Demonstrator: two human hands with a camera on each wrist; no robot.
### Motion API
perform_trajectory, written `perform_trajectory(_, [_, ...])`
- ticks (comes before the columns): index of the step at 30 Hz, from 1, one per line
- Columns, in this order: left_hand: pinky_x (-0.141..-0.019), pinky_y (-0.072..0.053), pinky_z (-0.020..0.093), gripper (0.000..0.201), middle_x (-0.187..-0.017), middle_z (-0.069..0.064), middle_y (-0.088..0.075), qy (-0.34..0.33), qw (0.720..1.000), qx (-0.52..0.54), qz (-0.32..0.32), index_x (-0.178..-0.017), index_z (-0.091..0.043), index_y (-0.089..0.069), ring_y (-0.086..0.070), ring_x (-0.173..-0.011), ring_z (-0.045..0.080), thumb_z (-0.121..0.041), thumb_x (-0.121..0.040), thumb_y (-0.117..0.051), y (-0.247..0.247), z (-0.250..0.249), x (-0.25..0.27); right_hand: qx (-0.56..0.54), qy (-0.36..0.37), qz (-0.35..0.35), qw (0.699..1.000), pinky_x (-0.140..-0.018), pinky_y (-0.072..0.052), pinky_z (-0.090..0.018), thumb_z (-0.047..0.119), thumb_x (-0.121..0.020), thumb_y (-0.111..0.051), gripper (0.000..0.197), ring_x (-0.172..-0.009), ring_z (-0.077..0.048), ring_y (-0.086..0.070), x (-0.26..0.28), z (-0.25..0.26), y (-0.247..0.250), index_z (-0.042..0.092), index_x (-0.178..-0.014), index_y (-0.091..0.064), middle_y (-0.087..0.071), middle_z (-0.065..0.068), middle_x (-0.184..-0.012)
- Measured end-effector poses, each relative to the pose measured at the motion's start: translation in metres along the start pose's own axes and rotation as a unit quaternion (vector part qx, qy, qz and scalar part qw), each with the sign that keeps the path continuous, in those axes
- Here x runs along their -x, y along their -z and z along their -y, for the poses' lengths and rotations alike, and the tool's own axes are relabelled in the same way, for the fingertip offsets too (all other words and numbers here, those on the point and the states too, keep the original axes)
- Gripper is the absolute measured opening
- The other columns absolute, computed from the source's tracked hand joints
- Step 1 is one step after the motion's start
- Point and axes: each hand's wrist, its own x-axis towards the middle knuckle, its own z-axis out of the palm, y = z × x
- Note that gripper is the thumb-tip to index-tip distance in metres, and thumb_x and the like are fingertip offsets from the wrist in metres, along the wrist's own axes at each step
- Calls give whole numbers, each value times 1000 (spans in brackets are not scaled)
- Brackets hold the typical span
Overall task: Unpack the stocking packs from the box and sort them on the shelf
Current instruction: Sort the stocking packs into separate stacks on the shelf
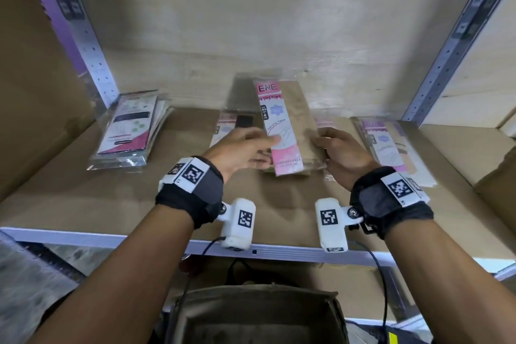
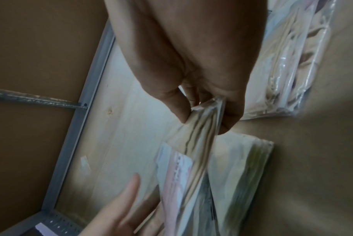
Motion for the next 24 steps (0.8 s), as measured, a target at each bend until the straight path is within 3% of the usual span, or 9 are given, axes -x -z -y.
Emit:
perform_trajectory(3, [-68,-58,23,35,-113,15,-73,-23,999,-17,16,-123,-10,-66,-70,-76,15,-10,-89,-73,-12,3,-1,4,1,-21,1000,-50,-55,-27,1,-98,-52,10,-69,-22,-67,-2,-3,6,3,-97,-62,-69,-13,-88])
perform_trajectory(7, [-72,-60,26,41,-107,17,-74,-42,998,-37,-5,-128,-10,-63,-70,-78,18,-4,-88,-72,-25,1,-10,63,17,-31,997,-45,-45,-23,3,-90,-62,9,-54,-14,-62,-3,3,25,8,-94,-68,-70,-5,-75])
perform_trajectory(9, [-73,-59,28,42,-100,15,-74,-51,997,-41,-34,-128,-7,-62,-68,-74,18,-5,-87,-74,-33,-3,-19,130,41,-16,991,-53,-46,-25,1,-83,-64,16,-57,-13,-60,-3,10,39,11,-95,-69,-69,-2,-74])
perform_trajectory(12, [-65,-55,22,40,-102,17,-74,-76,994,-41,-69,-126,-2,-63,-63,-63,11,-4,-87,-74,-50,-8,-34,143,56,-17,988,-66,-48,-33,1,-75,-69,29,-71,-22,-61,-3,18,59,10,-103,-69,-72,-13,-80])
perform_trajectory(16, [-60,-54,14,33,-104,6,-74,-92,994,-25,-51,-122,-5,-66,-71,-70,3,0,-89,-70,-76,-13,-50,179,73,-138,972,-73,-59,-38,0,-68,-80,51,-76,-27,-69,-10,16,83,7,-116,-62,-72,-12,-85])
perform_trajectory(18, [-63,-57,16,38,-104,6,-71,-82,996,-26,-31,-125,-4,-64,-71,-79,8,3,-88,-70,-88,-13,-56,212,78,-183,957,-78,-61,-39,1,-68,-81,46,-79,-24,-72,-13,14,93,6,-111,-66,-73,-10,-87])
perform_trajectory(21, [-66,-61,21,45,-112,18,-69,-56,998,-31,-17,-128,4,-60,-70,-87,20,10,-84,-70,-100,-10,-63,255,81,-196,943,-81,-60,-33,5,-71,-83,33,-85,-22,-73,-16,11,105,7,-102,-72,-75,-7,-90])
perform_trajectory(24, [-67,-62,23,42,-113,23,-69,-32,998,-44,-17,-121,8,-63,-71,-82,20,14,-81,-71,-109,-7,-68,306,54,-189,932,-75,-50,-21,11,-73,-84,31,-89,-16,-69,-16,7,112,10,-102,-75,-74,-5,-96])
